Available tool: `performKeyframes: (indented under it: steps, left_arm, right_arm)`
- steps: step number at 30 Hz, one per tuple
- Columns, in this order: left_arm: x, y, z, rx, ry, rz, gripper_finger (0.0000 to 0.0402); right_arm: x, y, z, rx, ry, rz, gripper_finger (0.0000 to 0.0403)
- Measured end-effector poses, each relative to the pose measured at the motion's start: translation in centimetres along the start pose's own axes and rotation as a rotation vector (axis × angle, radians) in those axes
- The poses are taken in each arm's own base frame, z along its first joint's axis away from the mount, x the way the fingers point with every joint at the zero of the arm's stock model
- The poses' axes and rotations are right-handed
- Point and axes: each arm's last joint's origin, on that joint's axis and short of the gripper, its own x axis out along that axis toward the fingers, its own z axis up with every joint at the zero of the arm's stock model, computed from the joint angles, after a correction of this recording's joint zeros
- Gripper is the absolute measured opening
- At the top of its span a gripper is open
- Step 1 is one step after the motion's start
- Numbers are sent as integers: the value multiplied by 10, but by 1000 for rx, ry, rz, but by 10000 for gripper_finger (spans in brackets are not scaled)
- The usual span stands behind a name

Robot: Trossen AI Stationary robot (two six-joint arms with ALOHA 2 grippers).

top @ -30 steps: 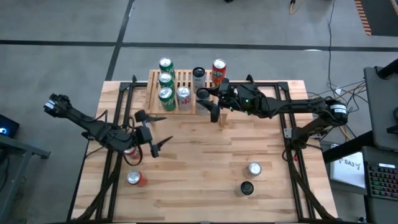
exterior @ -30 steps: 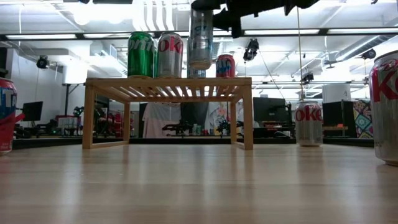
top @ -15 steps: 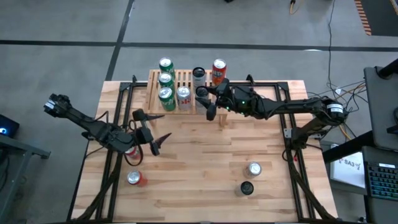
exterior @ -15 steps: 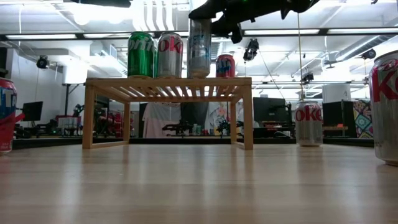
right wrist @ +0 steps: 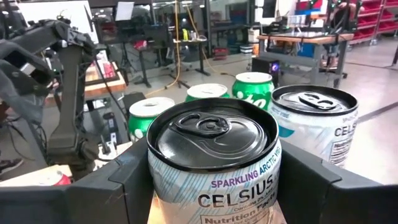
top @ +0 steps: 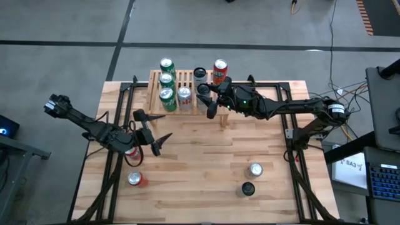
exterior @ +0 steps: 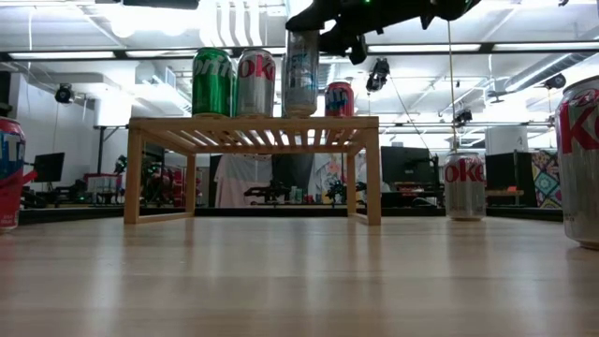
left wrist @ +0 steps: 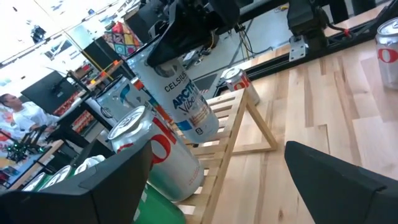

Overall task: Place canned beverage on shelf
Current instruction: Put the top right blue soda can on the shelf

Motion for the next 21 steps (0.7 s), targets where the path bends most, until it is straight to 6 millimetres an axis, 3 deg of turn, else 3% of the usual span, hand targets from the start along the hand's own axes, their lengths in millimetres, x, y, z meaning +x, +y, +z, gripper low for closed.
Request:
performKeyframes:
  steps: [21]
  left_arm:
    - [0,0,0,-32,0,1,352]
  right_arm:
    - [1,3,-5,-54,28,-5,246]
